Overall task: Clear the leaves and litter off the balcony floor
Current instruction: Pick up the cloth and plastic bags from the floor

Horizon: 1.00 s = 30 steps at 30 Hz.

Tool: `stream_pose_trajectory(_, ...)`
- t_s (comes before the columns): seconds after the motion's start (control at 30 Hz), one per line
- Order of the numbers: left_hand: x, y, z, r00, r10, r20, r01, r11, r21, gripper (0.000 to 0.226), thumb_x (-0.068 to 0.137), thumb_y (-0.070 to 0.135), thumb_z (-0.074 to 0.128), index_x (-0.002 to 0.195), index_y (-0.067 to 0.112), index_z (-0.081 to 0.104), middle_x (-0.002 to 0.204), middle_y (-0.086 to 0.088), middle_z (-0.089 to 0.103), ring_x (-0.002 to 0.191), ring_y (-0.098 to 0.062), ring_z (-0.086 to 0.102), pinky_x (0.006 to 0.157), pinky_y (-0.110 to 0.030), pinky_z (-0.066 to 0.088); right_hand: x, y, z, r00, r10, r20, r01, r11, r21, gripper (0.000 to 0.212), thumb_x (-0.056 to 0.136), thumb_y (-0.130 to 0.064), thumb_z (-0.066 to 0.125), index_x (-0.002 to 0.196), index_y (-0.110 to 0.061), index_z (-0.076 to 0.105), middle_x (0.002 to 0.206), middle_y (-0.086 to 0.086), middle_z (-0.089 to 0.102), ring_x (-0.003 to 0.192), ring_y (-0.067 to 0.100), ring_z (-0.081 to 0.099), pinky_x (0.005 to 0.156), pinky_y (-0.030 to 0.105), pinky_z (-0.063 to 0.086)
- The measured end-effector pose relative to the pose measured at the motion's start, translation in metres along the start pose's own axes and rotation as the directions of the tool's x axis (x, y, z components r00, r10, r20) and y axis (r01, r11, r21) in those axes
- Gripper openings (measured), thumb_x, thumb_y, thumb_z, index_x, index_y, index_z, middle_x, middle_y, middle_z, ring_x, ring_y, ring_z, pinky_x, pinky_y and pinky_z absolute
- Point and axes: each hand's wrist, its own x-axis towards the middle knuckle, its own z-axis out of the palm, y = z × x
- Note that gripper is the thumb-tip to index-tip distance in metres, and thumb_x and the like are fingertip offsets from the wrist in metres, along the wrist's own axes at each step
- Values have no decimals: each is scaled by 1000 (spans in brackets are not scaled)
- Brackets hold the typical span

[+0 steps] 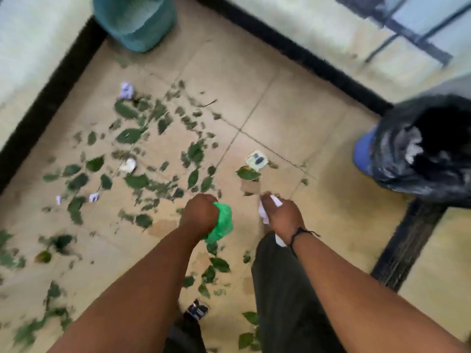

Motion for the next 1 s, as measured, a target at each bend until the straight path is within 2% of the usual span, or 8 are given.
stream_pose_trajectory(0.1,-4,78,15,995,83,47,-85,996,39,22,87,-2,53,97,-3,72,105,-24,70,103,-37,64,77,-26,42,-5,8,-44,971,184,-150,-113,914,390,48,90,-18,47,43,-18,54,51,-5,59,56,19,53,62,27,44)
stream_pose_trajectory(0.2,-7,184,47,991,120,63,-109,981,-162,21,82,8,52,89,0,71,105,-29,68,102,-41,65,82,-35,50,7,8,-103,882,368,-296,-58,706,705,40,90,-9,48,51,-15,58,55,-2,60,53,15,52,53,21,38)
stream_pose_trajectory(0.37,-12,348,109,945,318,79,-254,863,-437,50,56,15,37,93,9,69,91,-17,69,90,-32,67,76,-35,56,47,13,-225,732,587,-346,365,90,926,28,96,-8,46,70,-13,53,68,6,54,62,22,50,50,19,45)
stream_pose_trajectory(0.47,-13,413,141,897,335,289,-153,847,-509,42,71,14,49,109,9,66,103,-18,68,93,-33,66,78,-40,56,73,29,-291,849,411,-332,438,-195,878,36,97,-41,45,106,-9,58,110,16,66,97,33,65,77,38,57)
stream_pose_trajectory(0.57,-6,450,160,767,323,554,19,852,-523,45,99,36,47,116,-1,66,110,-24,68,91,-32,65,77,-35,55,81,64,-334,910,258,-325,405,-376,834,62,93,-69,26,93,-14,56,106,16,63,110,33,59,94,43,46)
stream_pose_trajectory(0.7,17,447,162,661,304,686,151,841,-519,68,96,68,29,78,25,78,84,1,76,86,-25,67,74,-34,53,74,93,-333,897,413,-160,283,-256,924,84,82,-82,29,138,-22,50,143,14,50,131,38,46,109,61,30)
stream_pose_trajectory(0.83,36,414,162,686,293,666,161,832,-531,68,92,74,27,151,38,34,152,-1,44,128,-34,53,110,-48,38,78,101,-311,798,574,-184,394,-266,880,88,85,-76,40,155,-28,17,160,12,22,145,34,26,116,54,24)
stream_pose_trajectory(1.0,45,374,144,715,351,605,194,732,-654,69,94,70,28,154,37,26,148,-7,48,120,-32,60,100,-40,47,87,93,-276,626,699,-345,451,37,892,67,94,-60,47,148,-24,34,150,12,41,135,29,44,101,37,40)
